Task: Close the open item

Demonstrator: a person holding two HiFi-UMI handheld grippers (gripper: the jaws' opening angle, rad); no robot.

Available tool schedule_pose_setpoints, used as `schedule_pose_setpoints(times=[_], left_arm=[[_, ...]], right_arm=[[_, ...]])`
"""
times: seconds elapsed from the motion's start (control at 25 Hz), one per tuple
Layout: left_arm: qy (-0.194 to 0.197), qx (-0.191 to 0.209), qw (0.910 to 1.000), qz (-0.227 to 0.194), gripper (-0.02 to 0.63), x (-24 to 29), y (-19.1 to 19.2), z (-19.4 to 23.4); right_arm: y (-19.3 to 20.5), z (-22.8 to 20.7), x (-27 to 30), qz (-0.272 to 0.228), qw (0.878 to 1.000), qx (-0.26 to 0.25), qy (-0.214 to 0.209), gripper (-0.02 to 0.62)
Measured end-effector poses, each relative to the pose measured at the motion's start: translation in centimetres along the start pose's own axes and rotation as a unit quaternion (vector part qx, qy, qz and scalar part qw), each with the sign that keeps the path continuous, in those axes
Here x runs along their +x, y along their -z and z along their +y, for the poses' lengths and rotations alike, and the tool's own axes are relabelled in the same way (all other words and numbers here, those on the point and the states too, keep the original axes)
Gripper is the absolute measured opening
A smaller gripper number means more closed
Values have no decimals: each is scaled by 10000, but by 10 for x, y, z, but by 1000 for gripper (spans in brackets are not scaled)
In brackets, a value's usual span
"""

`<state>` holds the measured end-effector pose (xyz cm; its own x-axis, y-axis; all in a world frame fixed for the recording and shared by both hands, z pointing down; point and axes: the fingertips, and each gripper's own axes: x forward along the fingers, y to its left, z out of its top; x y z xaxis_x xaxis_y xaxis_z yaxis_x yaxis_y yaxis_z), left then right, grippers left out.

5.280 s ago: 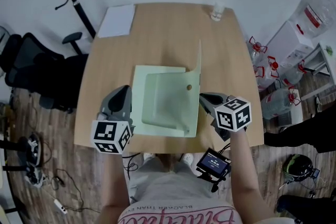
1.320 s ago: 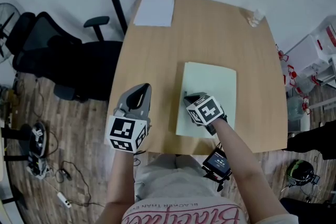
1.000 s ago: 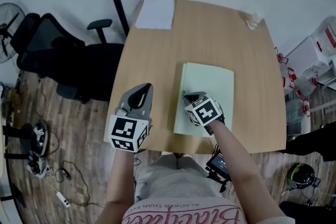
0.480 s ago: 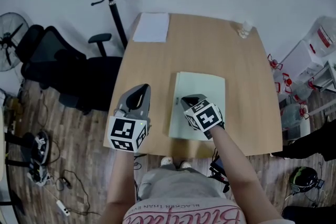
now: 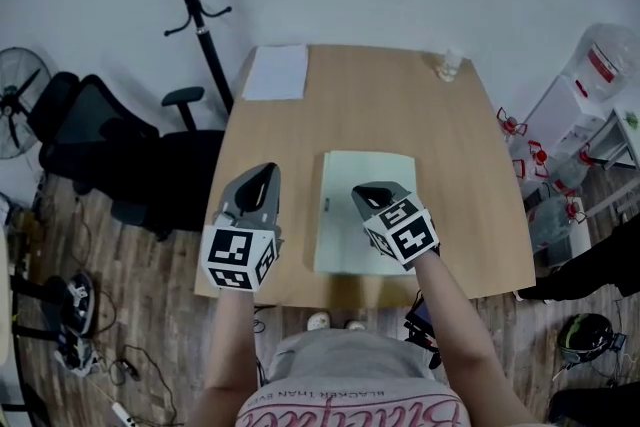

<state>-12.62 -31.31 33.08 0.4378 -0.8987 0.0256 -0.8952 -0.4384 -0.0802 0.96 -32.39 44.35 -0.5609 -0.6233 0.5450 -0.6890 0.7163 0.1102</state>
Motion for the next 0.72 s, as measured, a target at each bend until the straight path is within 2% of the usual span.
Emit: schedule_pose_setpoints(times=[0.4,0.72], left_arm=[[19,29,9997,-249,14,9,-13,-10],[52,109,9985,-538,14,14,-27,-18]], right_arm=[[-20,-43,-60,-998,9924,89,716,2],[-28,-75,-104,-1680,9769,138,1312,2]])
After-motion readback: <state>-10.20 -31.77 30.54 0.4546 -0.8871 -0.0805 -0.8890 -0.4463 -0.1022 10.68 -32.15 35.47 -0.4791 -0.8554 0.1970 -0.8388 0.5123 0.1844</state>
